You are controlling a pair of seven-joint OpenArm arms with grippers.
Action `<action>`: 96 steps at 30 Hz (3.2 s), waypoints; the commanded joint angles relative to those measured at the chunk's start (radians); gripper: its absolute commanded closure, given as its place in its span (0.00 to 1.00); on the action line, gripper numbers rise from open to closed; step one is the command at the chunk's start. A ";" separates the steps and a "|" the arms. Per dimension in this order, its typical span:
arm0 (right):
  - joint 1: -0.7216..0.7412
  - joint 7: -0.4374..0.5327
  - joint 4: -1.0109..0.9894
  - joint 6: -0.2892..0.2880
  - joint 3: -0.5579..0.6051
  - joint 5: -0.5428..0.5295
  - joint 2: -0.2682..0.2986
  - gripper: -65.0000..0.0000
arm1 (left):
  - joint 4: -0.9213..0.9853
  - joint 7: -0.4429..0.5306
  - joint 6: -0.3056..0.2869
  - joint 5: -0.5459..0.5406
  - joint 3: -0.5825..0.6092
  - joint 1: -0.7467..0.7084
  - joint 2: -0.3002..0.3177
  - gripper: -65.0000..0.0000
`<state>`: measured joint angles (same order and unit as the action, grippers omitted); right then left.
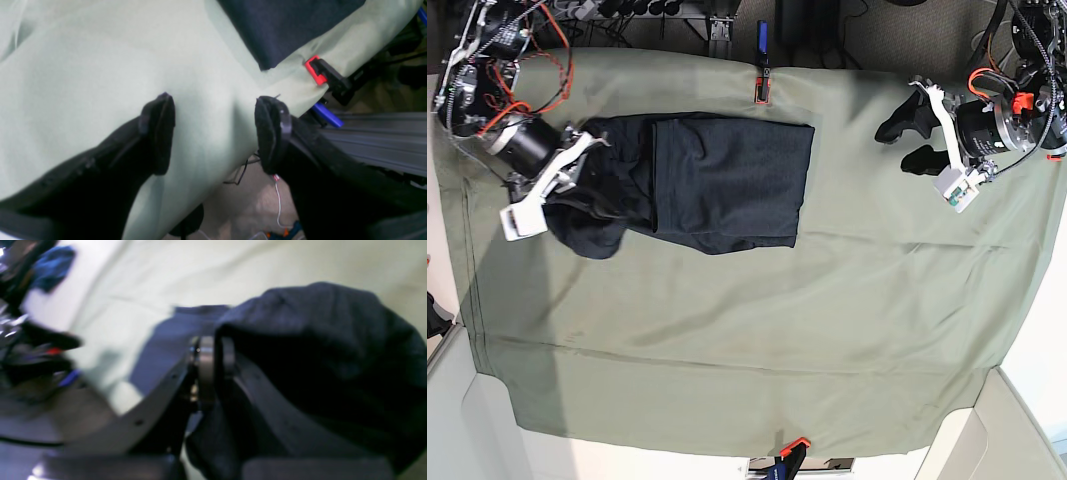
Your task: Fold the T-shirt properly
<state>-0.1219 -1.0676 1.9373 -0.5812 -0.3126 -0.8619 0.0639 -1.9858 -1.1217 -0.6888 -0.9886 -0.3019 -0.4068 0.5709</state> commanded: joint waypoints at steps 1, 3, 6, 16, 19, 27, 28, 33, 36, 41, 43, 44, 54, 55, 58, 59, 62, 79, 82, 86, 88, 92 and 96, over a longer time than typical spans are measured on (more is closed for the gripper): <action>0.008 0.027 0.018 -0.010 0.032 -0.008 -0.021 1.00 | -0.011 0.018 -0.009 -0.016 -0.008 0.003 0.014 0.39; 0.008 0.048 0.017 -0.010 0.111 0.035 -0.077 1.00 | -0.011 0.018 -0.009 -0.016 -0.008 -0.002 0.019 0.39; 0.008 0.076 0.010 -0.006 0.231 0.154 -0.152 1.00 | -0.011 0.018 -0.009 -0.017 -0.008 -0.007 0.032 0.39; 0.010 0.201 -0.051 0.022 0.503 0.425 -0.216 0.96 | -0.011 0.018 -0.009 -0.026 -0.008 -0.033 0.034 0.39; 0.018 0.223 -0.053 0.039 0.540 0.474 -0.216 0.60 | -0.011 0.017 -0.009 -0.053 -0.008 -0.053 0.033 0.39; 0.104 0.249 -0.063 0.039 0.562 0.522 -0.216 0.50 | -0.011 -0.013 -0.009 -0.138 -0.008 -0.087 0.034 0.39; 0.120 0.249 -0.072 0.039 0.562 0.523 -0.216 0.50 | -0.011 -0.014 -0.009 -0.138 -0.008 -0.087 0.034 0.39; 0.191 0.245 -0.092 0.045 0.561 0.617 -0.214 0.53 | -0.014 -0.037 -0.009 -0.153 -0.008 -0.087 0.048 0.39; 0.219 0.190 -0.090 0.072 0.550 0.646 -0.213 0.65 | -0.029 -0.049 -0.009 -0.182 -0.008 -0.094 0.056 0.39; 0.192 0.118 -0.089 0.069 0.542 0.614 -0.164 0.69 | -0.060 -0.061 -0.009 -0.208 -0.008 -0.097 0.056 0.39; 0.175 0.116 -0.085 0.069 0.542 0.607 -0.136 0.89 | -0.060 -0.062 -0.009 -0.204 -0.008 -0.098 0.056 0.39; 0.171 0.114 -0.082 0.069 0.542 0.608 -0.124 1.00 | -0.060 -0.065 -0.009 -0.201 -0.008 -0.098 0.056 0.39; 0.157 0.101 -0.062 0.069 0.541 0.635 -0.070 1.00 | -0.060 -0.050 -0.009 -0.201 -0.008 -0.095 0.058 0.39; 0.157 0.090 -0.062 0.069 0.541 0.624 -0.064 1.00 | -0.060 -0.050 -0.009 -0.201 -0.008 -0.095 0.058 0.39; 0.137 0.074 -0.056 0.069 0.541 0.595 -0.037 1.00 | -0.060 -0.050 -0.009 -0.196 -0.008 -0.095 0.058 0.39; 0.126 0.060 -0.042 0.070 0.541 0.573 -0.026 1.00 | -0.060 -0.050 -0.009 -0.193 -0.008 -0.094 0.059 0.39; 0.074 0.080 0.018 0.069 0.541 0.547 -0.005 1.00 | -0.060 -0.049 -0.009 -0.194 -0.008 -0.095 0.058 0.39; 0.247 0.262 -0.285 0.069 0.550 0.547 -0.019 1.00 | -0.060 -0.039 -0.009 -0.198 -0.008 -0.093 0.058 0.39; 0.335 0.269 -0.422 0.056 0.571 0.548 -0.054 1.00 | -0.060 -0.039 -0.009 -0.198 -0.008 -0.093 0.058 0.39; 0.444 0.328 -0.594 0.042 0.601 0.548 -0.127 1.00 | -0.060 -0.039 -0.009 -0.198 -0.008 -0.093 0.058 0.39; 0.492 0.343 -0.661 0.042 0.610 0.548 -0.167 1.00 | -0.060 -0.039 -0.009 -0.197 -0.008 -0.093 0.058 0.39; 0.559 0.385 -0.724 0.042 0.621 0.545 -0.216 1.00 | -0.060 -0.039 -0.009 -0.197 -0.008 -0.093 0.058 0.39; 0.602 0.405 -0.723 0.043 0.621 0.581 -0.216 1.00 | -0.060 -0.039 -0.009 -0.175 -0.008 -0.093 0.058 0.39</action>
<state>0.4507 -0.6849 1.1999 -0.5350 0.3103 -0.2642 -0.1440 -2.0315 -1.1751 -0.6891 -1.1431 -0.3023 -0.5011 0.6151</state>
